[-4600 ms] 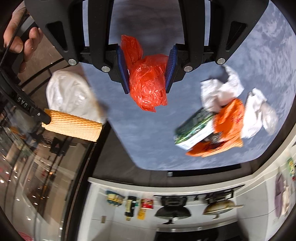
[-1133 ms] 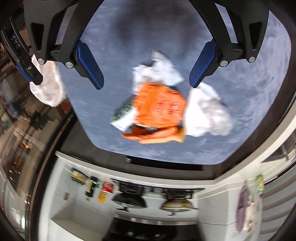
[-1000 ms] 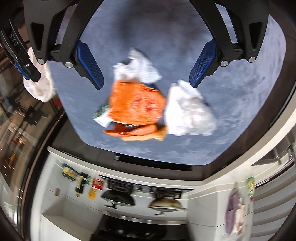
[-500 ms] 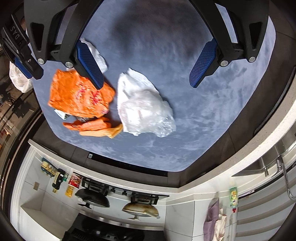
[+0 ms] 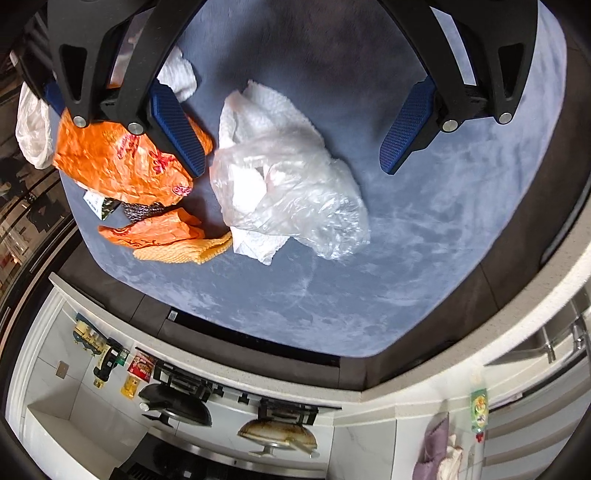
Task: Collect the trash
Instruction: 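Grasp the clear plastic bag with the left gripper while the right gripper grasps the orange bag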
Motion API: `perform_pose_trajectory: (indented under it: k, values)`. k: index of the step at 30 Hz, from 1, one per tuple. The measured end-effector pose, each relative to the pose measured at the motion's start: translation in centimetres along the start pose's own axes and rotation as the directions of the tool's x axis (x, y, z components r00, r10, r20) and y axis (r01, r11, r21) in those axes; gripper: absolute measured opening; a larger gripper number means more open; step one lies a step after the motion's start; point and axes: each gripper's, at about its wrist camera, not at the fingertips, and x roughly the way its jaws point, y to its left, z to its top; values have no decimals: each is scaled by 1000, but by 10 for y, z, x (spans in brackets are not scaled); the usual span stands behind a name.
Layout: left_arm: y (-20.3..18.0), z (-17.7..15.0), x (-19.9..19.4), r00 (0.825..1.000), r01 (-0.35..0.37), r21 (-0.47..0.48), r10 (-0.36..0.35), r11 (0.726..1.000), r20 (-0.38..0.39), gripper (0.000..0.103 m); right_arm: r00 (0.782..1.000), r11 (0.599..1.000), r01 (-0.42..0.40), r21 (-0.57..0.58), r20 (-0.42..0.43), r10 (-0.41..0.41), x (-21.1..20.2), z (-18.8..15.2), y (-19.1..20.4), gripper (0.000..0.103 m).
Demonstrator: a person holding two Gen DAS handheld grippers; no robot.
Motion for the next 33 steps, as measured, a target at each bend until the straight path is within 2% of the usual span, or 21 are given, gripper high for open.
perform_pose_trajectory:
  k: [2, 4, 6, 8, 10, 12, 14, 17, 23, 33]
  values:
    - [-1, 1, 11, 1000, 3, -6, -3, 1000, -15, 91, 1000, 1000, 1, -5, -4, -1, 3, -1, 0, 52]
    - [-1, 1, 19, 1000, 0, -9, -1, 1000, -26, 90, 1000, 1000, -3, -5, -10, 3, 6, -3, 0, 45]
    - [-1, 1, 23, 1000, 4, -12, -4, 1000, -28, 84, 1000, 1000, -4, -3, -18, 4, 9, -3, -2, 37]
    - [-1, 0, 25, 999, 6, -5, -7, 1000, -34, 65, 1000, 1000, -6, -1, -21, 6, 10, -3, -4, 27]
    - [-2, -1, 24, 999, 5, -2, -5, 1000, -36, 55, 1000, 1000, -10, 0, -21, 10, 9, -4, -5, 19]
    - [-2, -1, 21, 1000, 4, 1, -4, 1000, -27, 45, 1000, 1000, -16, -3, -14, 16, 5, -3, -5, 16]
    - [-1, -1, 15, 1000, 12, -3, -12, 1000, -20, 40, 1000, 1000, -17, -10, 3, 17, 0, -2, -5, 15]
    - [-3, 0, 3, 1000, 13, -1, -13, 1000, 2, 37, 999, 1000, -18, -8, 28, 18, -10, 0, -6, 14]
    - [-13, 0, -36, 997, 32, 14, -33, 999, 64, 36, 996, 1000, -18, 18, 93, 16, -39, 8, -18, 14]
    - [-65, -5, -98, 983, 114, 88, -125, 990, 137, 36, 973, 996, 17, 90, 228, -37, -104, 21, -63, 14]
